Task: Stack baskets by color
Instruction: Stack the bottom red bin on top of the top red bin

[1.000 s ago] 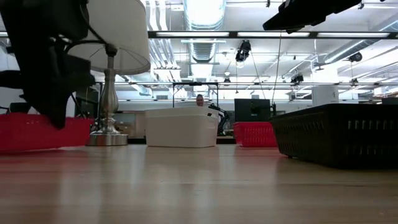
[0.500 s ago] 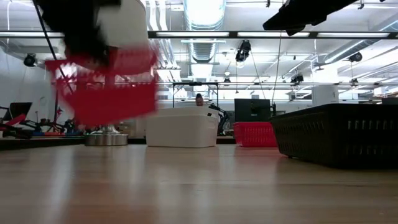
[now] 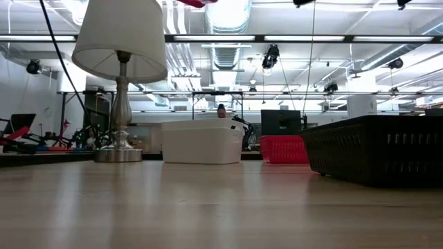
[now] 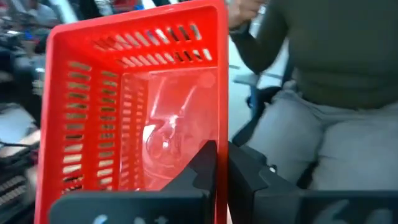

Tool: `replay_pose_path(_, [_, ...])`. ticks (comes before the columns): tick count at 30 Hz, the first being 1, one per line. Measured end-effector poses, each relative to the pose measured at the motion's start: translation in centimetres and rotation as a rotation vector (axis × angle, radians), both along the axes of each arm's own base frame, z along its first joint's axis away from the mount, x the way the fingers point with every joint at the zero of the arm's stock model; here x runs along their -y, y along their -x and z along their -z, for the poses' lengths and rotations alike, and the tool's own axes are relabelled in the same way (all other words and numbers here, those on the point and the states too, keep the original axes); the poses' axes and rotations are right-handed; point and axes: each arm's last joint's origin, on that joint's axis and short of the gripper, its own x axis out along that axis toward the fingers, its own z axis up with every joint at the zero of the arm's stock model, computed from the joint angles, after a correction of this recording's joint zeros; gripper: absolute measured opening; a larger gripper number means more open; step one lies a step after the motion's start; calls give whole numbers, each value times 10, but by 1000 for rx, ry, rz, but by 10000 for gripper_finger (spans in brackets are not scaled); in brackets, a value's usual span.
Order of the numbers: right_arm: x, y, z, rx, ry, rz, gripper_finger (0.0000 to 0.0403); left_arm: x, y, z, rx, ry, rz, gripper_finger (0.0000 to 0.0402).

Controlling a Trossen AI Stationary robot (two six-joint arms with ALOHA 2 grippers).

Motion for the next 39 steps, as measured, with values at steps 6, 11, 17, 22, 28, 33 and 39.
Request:
replay_pose_path(6, [-6,-9,-3,121,-16,-127,216,12,-6,9,146,-63,288,1])
replay_pose_path(11, [-15,-30,10,235,-22,-235,212,14,-14,14,198,-81,306,1])
replay_pose_path(17, [-22,-57,27,271,-44,-269,202,12,-17,19,195,-84,293,1])
replay_pose_path(22, [-30,-80,25,235,-74,-420,196,7,-19,19,190,-86,276,1])
replay_pose_path(28, [-36,-106,22,142,-88,-583,193,3,-20,22,174,-87,264,1])
replay_pose_path(33, [-44,-129,24,78,-77,-647,194,-2,-23,23,171,-88,246,1])
replay_pose_path(39, [-51,-147,23,69,-83,-836,184,-7,-25,24,166,-90,228,1])
